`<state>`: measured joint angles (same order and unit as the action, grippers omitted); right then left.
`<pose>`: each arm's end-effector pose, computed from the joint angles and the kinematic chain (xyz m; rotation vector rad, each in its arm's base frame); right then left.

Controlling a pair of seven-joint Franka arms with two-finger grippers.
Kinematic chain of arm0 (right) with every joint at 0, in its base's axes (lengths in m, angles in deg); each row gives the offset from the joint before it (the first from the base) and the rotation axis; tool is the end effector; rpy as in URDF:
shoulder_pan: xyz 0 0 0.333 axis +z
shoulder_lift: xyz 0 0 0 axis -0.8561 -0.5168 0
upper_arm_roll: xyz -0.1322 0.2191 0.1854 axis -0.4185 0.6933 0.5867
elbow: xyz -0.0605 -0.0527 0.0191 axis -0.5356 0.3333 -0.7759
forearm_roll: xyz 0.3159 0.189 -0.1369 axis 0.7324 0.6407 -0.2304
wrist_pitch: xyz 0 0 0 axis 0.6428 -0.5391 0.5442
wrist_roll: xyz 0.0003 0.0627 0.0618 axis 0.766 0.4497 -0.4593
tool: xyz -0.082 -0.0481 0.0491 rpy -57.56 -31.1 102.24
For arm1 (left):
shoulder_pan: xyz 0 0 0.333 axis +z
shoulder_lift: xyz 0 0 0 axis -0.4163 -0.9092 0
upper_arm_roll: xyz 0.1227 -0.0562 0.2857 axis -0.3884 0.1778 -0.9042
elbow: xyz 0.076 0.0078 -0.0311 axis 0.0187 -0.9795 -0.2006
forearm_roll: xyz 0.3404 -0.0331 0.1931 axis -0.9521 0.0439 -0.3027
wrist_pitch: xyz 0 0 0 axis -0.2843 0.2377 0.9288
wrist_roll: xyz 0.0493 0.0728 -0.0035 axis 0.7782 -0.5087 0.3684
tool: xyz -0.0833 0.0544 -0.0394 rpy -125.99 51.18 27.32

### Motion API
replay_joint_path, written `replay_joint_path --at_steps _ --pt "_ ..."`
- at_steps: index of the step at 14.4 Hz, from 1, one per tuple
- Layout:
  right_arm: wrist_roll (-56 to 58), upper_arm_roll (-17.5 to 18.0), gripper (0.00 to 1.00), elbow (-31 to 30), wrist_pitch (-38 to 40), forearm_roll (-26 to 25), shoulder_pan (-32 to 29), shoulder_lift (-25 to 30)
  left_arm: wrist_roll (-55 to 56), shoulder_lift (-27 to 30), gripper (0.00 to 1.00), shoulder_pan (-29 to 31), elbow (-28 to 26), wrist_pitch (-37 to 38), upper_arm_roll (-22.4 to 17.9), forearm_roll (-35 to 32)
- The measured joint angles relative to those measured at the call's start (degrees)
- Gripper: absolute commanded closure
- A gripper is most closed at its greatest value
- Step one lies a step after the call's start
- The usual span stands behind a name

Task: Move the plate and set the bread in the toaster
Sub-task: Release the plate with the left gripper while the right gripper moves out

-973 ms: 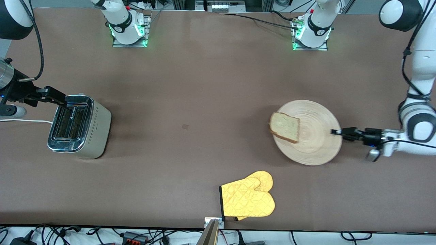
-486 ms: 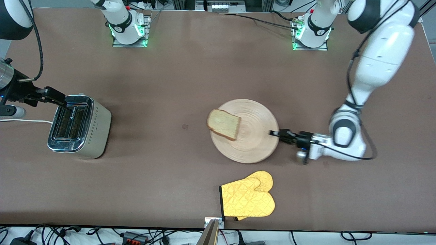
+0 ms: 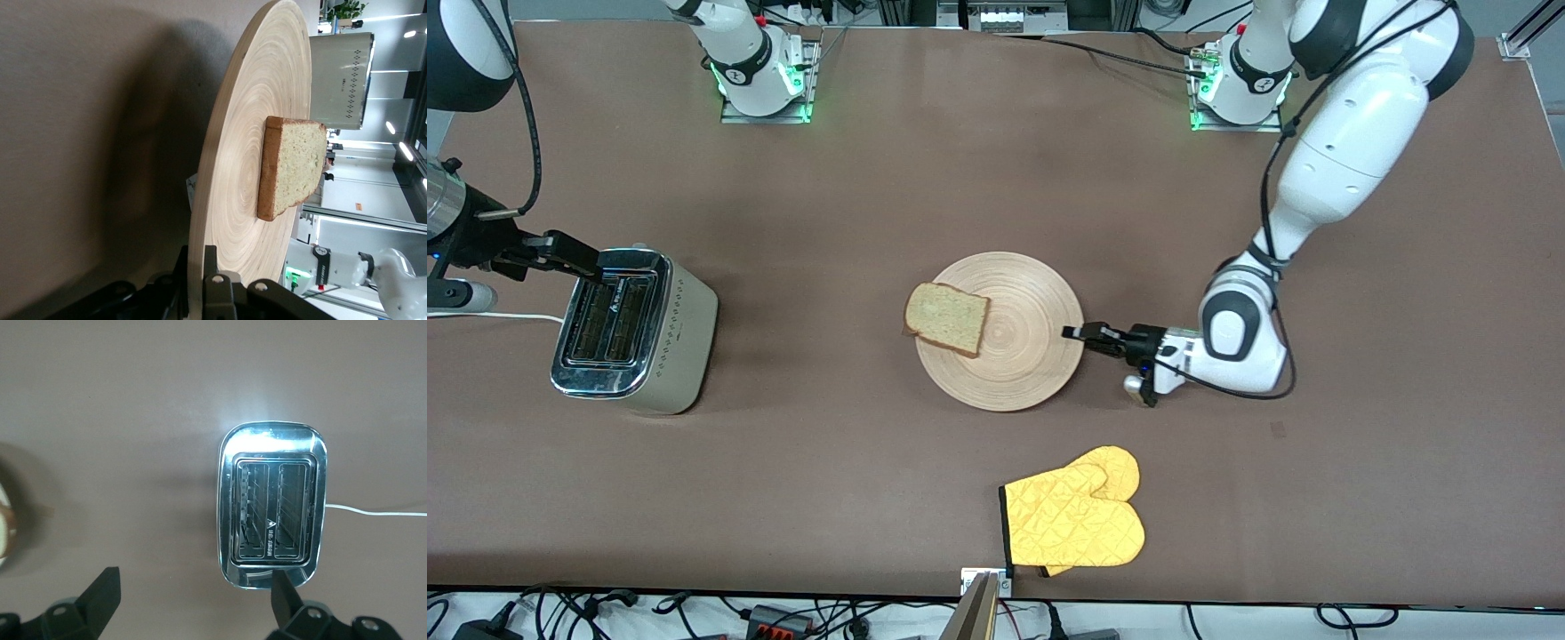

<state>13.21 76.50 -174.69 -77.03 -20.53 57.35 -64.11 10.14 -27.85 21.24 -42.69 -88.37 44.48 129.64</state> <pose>0.6127 0.0114 0.5717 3.1215 -0.0480 -0.0141 0.6060 -0.2521 0.1013 1.9745 -0.2075 -0.2198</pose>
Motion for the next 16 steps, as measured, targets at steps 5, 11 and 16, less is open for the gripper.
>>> replay_joint_path --at_steps 5,11,16 --pt "0.0 0.0 0.0 -0.47 0.62 0.0 0.04 -0.33 1.04 0.01 0.0 -2.94 -0.75 -3.05 0.02 2.69" --pt "0.0 0.33 0.0 -0.79 0.29 6.69 0.18 -4.01 1.33 3.61 0.0 1.96 -0.49 2.22 -1.15 -4.38" --pt "-0.14 0.51 0.0 -0.89 -1.57 20.1 0.33 -7.46 1.58 10.04 0.0 11.88 4.07 15.56 -1.62 -29.43"
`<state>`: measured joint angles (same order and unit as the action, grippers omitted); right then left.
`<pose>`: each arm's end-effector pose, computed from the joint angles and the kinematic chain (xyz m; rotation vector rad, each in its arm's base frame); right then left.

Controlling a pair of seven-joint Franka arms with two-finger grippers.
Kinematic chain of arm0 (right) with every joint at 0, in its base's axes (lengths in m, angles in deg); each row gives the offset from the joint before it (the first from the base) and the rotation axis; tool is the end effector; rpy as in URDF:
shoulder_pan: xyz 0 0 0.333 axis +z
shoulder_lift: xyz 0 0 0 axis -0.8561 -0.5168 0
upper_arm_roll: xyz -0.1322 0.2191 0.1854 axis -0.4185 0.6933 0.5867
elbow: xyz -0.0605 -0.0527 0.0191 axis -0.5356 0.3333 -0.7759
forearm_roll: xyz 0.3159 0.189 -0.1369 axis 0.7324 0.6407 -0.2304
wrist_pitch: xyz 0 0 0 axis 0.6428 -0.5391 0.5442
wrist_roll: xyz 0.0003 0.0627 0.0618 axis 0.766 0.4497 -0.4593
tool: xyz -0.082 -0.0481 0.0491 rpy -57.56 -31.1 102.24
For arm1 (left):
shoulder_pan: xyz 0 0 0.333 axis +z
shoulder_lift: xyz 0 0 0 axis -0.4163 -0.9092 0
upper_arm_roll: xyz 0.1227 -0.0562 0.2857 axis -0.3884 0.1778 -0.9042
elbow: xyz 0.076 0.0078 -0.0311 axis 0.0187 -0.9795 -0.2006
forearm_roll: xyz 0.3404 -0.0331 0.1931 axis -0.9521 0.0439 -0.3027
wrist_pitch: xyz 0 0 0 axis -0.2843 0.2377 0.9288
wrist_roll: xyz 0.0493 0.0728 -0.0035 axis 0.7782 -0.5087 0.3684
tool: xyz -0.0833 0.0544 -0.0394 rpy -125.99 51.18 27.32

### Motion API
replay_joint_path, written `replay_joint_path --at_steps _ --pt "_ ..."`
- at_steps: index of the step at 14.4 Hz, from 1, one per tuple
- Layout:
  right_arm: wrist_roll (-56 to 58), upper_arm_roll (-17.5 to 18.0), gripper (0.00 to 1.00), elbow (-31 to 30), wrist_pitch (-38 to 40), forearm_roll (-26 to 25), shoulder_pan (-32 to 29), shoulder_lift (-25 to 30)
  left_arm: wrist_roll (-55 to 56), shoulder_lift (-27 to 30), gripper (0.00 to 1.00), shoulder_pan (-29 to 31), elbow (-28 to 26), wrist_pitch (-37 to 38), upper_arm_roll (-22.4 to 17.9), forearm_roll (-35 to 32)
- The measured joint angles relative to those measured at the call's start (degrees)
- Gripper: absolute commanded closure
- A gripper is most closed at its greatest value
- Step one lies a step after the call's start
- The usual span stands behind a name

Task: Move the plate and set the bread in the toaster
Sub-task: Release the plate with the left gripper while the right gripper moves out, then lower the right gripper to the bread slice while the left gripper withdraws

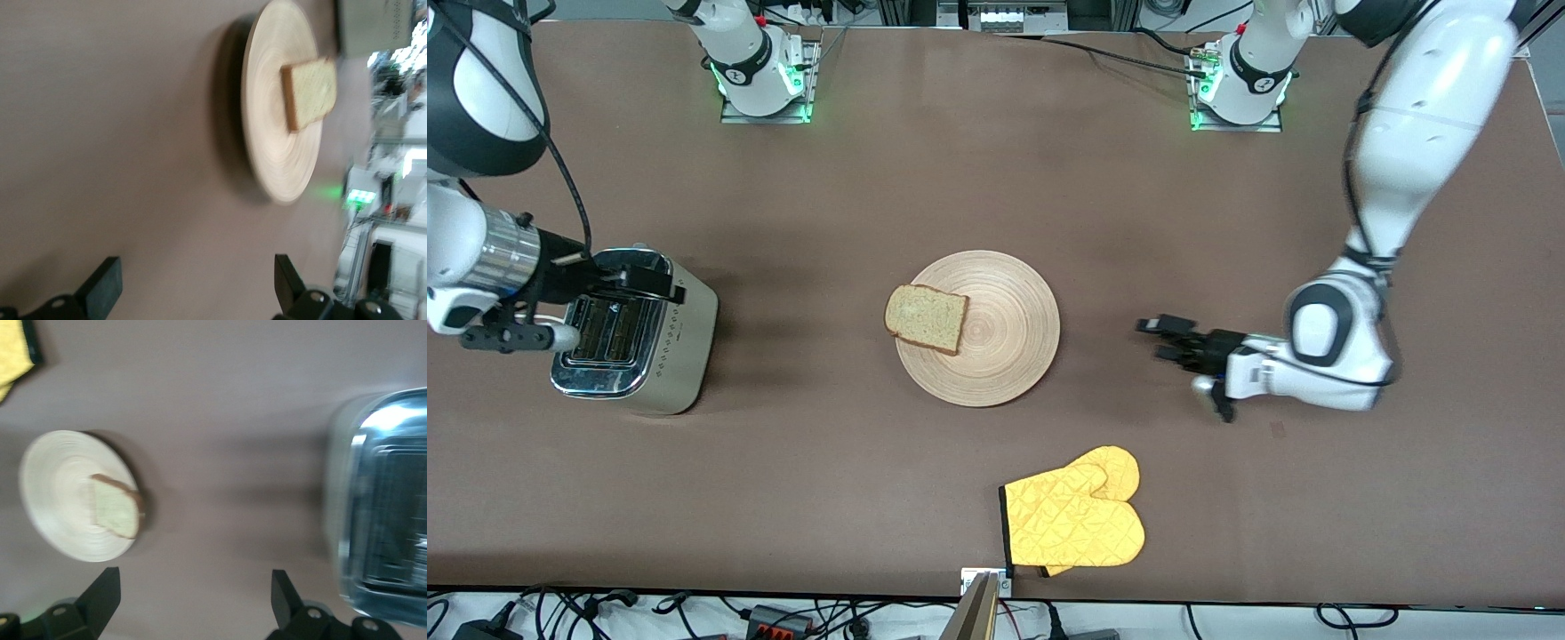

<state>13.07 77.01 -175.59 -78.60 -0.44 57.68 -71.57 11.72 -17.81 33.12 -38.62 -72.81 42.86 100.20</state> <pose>0.6394 0.0532 0.4904 -2.8028 0.1061 0.2050 0.6533 -0.0998 0.2148 2.1869 -0.6054 -0.2695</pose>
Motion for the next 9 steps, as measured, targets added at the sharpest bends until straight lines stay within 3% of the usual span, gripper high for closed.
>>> replay_joint_path --at_steps 2,4,7,9 --pt "-0.07 0.01 0.0 -0.17 -0.58 4.53 0.03 -2.56 2.69 1.29 0.0 1.36 4.65 6.7 -0.02 -9.33" --pt "-0.08 0.08 0.0 -1.14 -2.46 5.87 0.57 -4.71 8.1 3.64 0.0 1.24 8.35 11.38 0.07 -18.55" --pt "-0.31 1.26 0.0 -7.81 -12.91 6.69 2.74 -4.82 16.76 9.42 0.0 0.44 9.98 14.88 0.48 -31.67" --pt "-0.7 2.98 0.0 -14.54 -21.73 11.98 4.09 -3.5 22.27 14.28 0.0 -0.43 10.43 17.76 0.78 -40.29"
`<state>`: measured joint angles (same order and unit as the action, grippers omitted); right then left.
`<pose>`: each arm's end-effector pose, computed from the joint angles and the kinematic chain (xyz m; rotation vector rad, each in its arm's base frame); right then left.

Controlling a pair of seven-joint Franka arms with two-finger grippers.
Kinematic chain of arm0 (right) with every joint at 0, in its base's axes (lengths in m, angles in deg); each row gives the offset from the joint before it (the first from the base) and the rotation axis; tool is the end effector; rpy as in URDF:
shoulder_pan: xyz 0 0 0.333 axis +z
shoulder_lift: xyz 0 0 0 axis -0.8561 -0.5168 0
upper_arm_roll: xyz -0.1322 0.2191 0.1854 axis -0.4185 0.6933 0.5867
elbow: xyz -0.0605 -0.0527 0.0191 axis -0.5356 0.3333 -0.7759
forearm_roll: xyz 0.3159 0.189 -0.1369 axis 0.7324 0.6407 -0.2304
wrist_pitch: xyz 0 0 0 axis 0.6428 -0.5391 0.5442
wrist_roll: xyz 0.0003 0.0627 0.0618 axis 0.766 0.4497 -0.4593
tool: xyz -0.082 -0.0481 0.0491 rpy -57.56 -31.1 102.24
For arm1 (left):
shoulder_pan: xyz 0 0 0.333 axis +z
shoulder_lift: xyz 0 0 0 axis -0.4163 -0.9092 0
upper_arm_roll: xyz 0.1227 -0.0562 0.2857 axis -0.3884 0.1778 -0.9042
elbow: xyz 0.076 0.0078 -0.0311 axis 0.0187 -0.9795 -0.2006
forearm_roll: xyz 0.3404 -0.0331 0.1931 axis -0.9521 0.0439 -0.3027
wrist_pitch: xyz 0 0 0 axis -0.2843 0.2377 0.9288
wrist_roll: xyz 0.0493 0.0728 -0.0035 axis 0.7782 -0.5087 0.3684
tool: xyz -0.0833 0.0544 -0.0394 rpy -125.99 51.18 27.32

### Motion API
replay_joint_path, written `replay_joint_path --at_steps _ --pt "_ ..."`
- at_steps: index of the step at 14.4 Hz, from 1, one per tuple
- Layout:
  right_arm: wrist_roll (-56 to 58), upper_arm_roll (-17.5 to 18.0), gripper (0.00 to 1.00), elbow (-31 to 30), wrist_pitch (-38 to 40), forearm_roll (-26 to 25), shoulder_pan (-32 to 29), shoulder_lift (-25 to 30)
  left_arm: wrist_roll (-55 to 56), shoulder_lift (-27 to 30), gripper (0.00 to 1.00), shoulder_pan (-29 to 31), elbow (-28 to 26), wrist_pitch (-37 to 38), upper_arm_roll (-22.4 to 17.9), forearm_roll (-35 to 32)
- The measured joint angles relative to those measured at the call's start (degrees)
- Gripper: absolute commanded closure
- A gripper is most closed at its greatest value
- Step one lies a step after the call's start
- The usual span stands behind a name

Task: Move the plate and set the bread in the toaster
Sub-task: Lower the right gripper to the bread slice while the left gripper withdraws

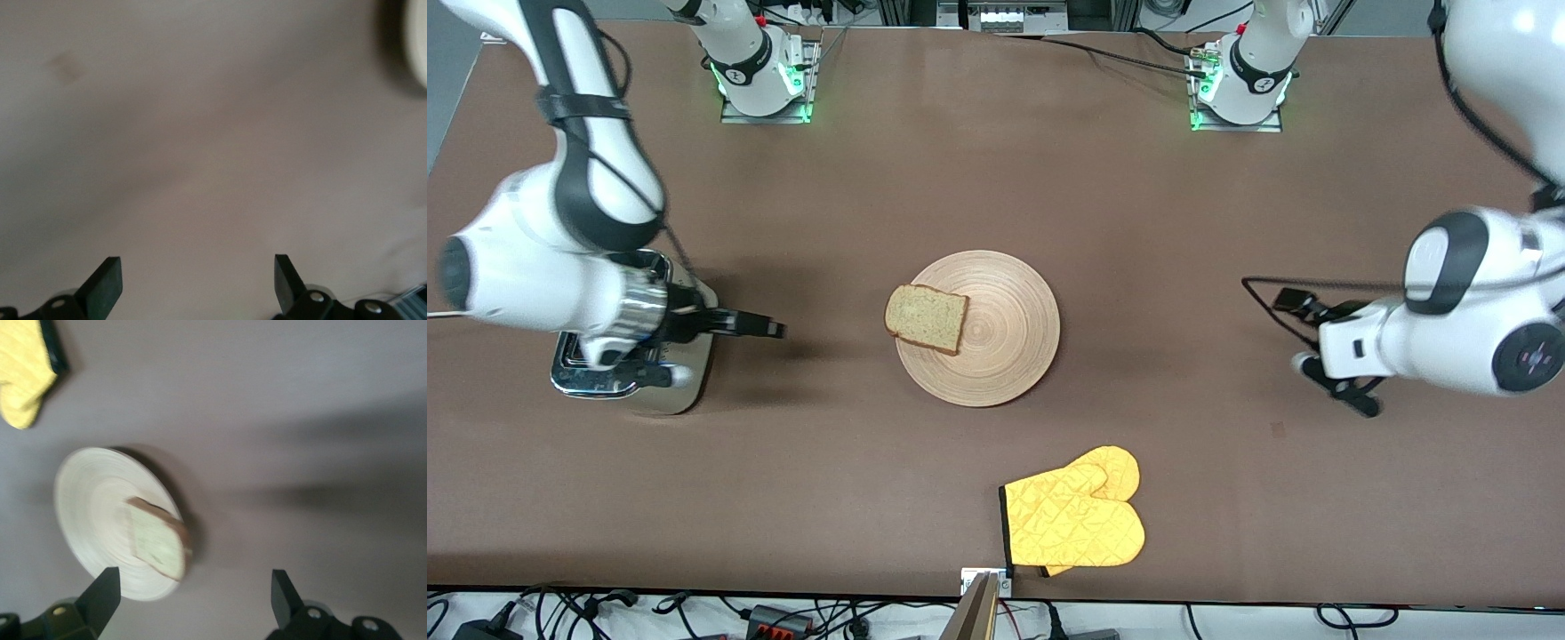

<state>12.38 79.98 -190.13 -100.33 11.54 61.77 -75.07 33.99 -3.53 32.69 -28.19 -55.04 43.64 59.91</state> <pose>0.6338 0.1275 0.3661 -2.6345 0.2399 0.1673 0.6547 -0.0439 0.4174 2.9134 -0.7256 -0.5530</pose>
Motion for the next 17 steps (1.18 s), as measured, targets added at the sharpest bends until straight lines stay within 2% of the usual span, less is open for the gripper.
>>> replay_joint_path --at_steps 2,4,6,8,11,12,15,17 --pt "0.1 0.55 0.0 -5.87 -4.81 3.09 1.0 1.8 4.12 5.0 0.0 -0.65 0.13 2.46 0.07 -3.11" --pt "0.23 0.66 0.0 -10.26 -8.58 3.52 2.19 3.69 7.01 9.94 0.0 -1.48 0.11 3.7 -0.14 -3.56" --pt "2.13 0.84 0.0 -14.81 -14.05 4.88 3.62 4.98 13.62 14.94 0.0 -2.18 -0.62 3.89 -2.4 -3.29" --pt "7.79 1.16 0.0 -19.5 -18.79 10.62 5.04 5.26 18.36 20.25 0.0 -2.31 -3.57 3.06 -5.56 -0.92" --pt "24.87 1.22 0.0 -24.7 -22.27 26.58 5.62 5.07 20.12 28.67 0.0 -2.44 -13.53 -5.95 -8.56 2.89" --pt "28.63 1.18 0.0 -25.66 -23.12 30.06 5.61 4.87 20.28 30.85 0.0 -2.44 -16.44 -8.75 -8.82 3.46" --pt "30.93 1.28 0.0 -26.29 -28.09 32.36 7.33 3.71 21.01 34.12 0.0 -2.54 -21.38 -10.34 -8.98 5.04" --pt "30.92 1.4 0.0 -26.26 -31.81 33.5 10.05 2.79 21.36 34.48 0.0 -2.89 -22.0 -9.64 -9.46 5.38"
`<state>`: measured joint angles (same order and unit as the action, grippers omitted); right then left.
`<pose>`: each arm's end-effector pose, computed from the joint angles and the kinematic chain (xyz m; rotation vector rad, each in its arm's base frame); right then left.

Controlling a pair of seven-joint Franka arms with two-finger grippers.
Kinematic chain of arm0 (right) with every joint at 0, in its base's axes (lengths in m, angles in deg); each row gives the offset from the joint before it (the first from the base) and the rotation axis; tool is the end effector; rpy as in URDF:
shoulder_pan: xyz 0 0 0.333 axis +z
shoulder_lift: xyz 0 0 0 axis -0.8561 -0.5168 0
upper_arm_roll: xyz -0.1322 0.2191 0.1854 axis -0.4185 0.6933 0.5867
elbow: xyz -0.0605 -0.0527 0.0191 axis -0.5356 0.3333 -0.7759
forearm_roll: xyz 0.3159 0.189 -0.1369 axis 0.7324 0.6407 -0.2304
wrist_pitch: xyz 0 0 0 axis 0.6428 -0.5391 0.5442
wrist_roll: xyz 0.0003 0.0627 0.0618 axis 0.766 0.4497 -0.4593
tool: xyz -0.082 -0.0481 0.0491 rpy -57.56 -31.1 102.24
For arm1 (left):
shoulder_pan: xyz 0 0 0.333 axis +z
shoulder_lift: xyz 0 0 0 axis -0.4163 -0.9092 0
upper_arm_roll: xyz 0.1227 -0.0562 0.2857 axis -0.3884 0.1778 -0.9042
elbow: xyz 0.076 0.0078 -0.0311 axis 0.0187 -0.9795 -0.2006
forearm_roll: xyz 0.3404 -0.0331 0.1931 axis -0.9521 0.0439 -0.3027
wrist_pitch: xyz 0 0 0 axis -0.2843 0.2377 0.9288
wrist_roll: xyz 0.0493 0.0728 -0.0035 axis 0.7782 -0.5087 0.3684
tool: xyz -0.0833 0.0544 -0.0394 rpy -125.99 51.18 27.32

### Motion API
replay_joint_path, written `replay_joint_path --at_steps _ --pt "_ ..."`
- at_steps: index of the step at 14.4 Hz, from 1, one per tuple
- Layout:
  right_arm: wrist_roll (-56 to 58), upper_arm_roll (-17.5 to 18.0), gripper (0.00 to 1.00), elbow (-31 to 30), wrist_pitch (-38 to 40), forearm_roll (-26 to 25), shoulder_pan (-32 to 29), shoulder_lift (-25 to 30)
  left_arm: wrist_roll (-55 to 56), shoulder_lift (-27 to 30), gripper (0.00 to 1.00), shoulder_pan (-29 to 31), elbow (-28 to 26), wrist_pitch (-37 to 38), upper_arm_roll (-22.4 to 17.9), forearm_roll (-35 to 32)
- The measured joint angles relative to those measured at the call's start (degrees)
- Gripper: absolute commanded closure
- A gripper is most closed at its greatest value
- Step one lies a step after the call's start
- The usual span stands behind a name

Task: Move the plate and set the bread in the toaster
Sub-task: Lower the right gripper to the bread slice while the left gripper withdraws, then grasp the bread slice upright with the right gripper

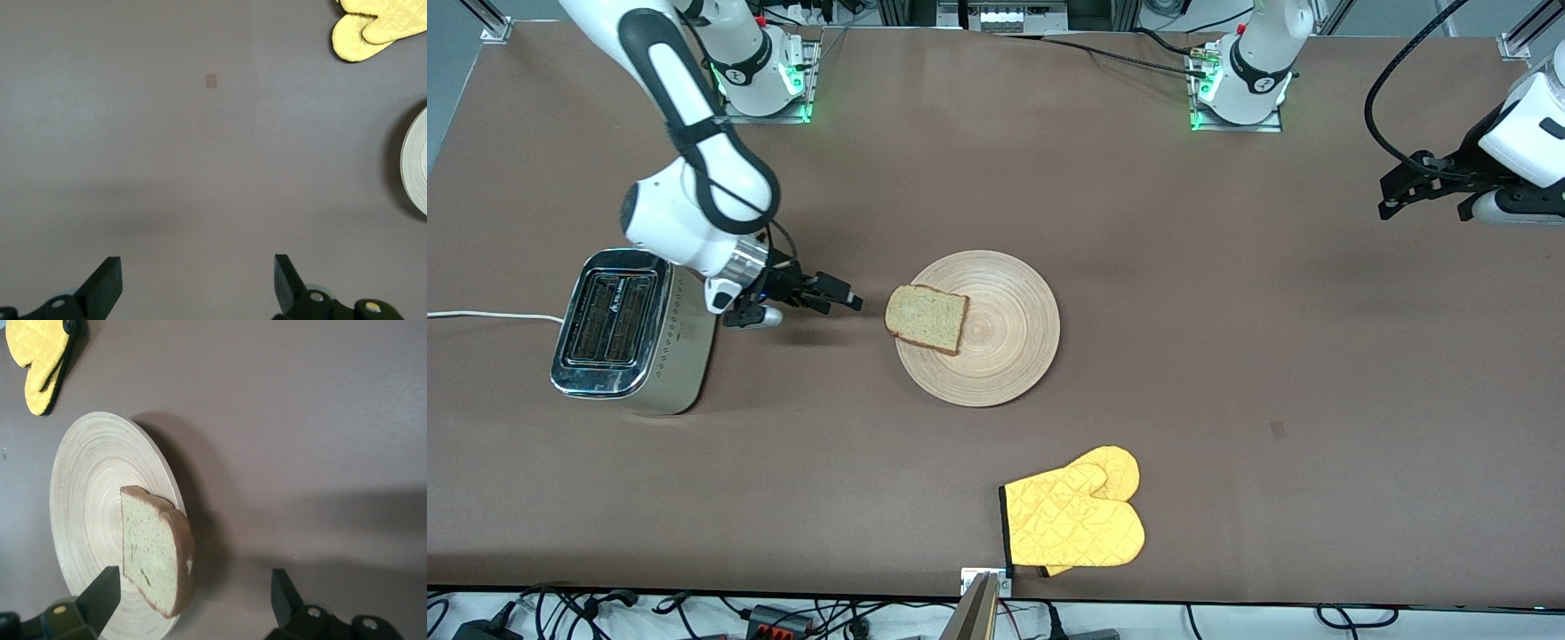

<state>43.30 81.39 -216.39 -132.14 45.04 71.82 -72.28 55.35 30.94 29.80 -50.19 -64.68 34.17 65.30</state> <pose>0.5231 0.1803 0.2360 -2.5123 0.1866 -0.1119 0.5272 -0.0122 0.6041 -3.1382 0.0000 0.0070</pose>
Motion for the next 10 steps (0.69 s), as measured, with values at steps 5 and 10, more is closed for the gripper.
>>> replay_joint_path --at_steps 5,10 --pt "-0.01 0.02 0.0 1.2 -1.49 0.62 1.94 -2.42 0.03 0.04 0.0 -1.27 0.13 0.82 -0.91 0.06" --pt "0.11 0.05 0.0 1.51 -4.37 0.64 4.14 -4.97 0.04 -1.29 0.0 -1.42 2.09 0.78 -0.91 0.06"
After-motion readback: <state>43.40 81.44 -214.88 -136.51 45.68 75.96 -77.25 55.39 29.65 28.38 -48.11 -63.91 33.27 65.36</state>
